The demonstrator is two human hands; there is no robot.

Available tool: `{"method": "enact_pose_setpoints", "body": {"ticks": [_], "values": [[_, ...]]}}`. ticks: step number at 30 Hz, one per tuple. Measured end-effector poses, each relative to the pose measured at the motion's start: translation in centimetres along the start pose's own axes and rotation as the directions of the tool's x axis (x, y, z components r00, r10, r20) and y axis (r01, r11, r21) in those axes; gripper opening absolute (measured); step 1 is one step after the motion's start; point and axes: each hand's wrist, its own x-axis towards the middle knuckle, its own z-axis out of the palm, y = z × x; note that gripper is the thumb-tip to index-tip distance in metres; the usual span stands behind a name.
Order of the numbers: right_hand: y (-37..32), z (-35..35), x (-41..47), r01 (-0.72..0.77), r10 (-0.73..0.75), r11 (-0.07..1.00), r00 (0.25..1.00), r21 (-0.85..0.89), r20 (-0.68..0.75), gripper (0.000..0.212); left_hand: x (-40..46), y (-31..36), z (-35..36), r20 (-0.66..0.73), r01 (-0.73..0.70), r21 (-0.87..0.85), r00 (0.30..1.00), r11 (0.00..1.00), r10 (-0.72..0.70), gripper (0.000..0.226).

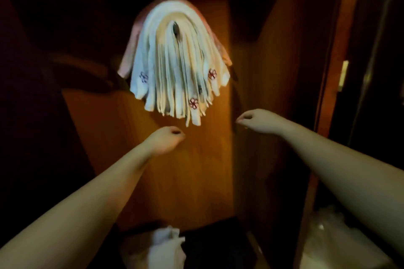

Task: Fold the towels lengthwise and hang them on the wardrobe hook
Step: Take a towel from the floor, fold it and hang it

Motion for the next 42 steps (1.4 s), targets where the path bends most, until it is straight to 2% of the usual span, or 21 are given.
{"method": "enact_pose_setpoints", "body": {"ticks": [5, 7, 10, 16, 21, 25, 29, 32, 37, 42], "values": [[4.3, 4.7, -8.8, -0.067, 0.068, 0.997, 0.997, -0.029, 0.042, 0.04, -4.0, -1.9, 8.1, 0.288, -0.16, 0.043, 0.947, 0.986, 0.141, 0.032], [6.6, 7.5, -12.0, -0.123, 0.126, 0.991, 0.99, -0.051, 0.056, 0.045, -5.8, -2.1, 11.3, 0.35, -0.239, 0.029, 0.912, 0.971, 0.214, 0.038], [10.0, 11.8, -17.6, -0.252, 0.254, 0.967, 0.966, -0.042, 0.052, 0.052, -8.2, -3.0, 17.0, 0.46, -0.282, 0.019, 0.855, 0.959, 0.242, 0.04], [16.7, 20.2, -31.0, -0.521, 0.525, 0.851, 0.842, -0.063, 0.128, 0.052, -13.0, -2.1, 28.6, 0.647, -0.401, 0.019, 0.703, 0.916, 0.294, 0.037], [23.2, 23.1, -40.5, -0.696, 0.699, 0.71, 0.679, -0.107, 0.225, 0.05, -16.4, 1.5, 39.0, 0.768, -0.502, 0.022, 0.562, 0.865, 0.307, 0.037], [27.5, 25.6, -43.8, -0.766, 0.749, 0.642, 0.617, -0.033, 0.242, 0.048, -17.7, 3.1, 44.0, 0.817, -0.529, 0.013, 0.495, 0.849, 0.296, 0.036], [36.7, 25.6, -47.8, -0.837, 0.802, 0.546, 0.536, 0.042, 0.264, 0.046, -18.8, 9.9, 53.1, 0.874, -0.581, 0.022, 0.406, 0.814, 0.266, 0.035], [43.1, 24.6, -49.9, -0.865, 0.815, 0.497, 0.492, 0.066, 0.305, 0.044, -19.4, 14.3, 59.0, 0.878, -0.625, 0.027, 0.388, 0.78, 0.28, 0.032], [52.4, 22.4, -54.1, -0.912, 0.829, 0.404, 0.4, 0.077, 0.391, 0.041, -21.1, 22.0, 67.6, 0.924, -0.648, 0.029, 0.309, 0.761, 0.227, 0.029], [60.3, 21.4, -57.6, -0.964, 0.859, 0.244, 0.263, 0.1, 0.44, 0.042, -21.6, 28.4, 76.1, 0.95, -0.688, 0.036, 0.25, 0.724, 0.19, 0.029]]}}
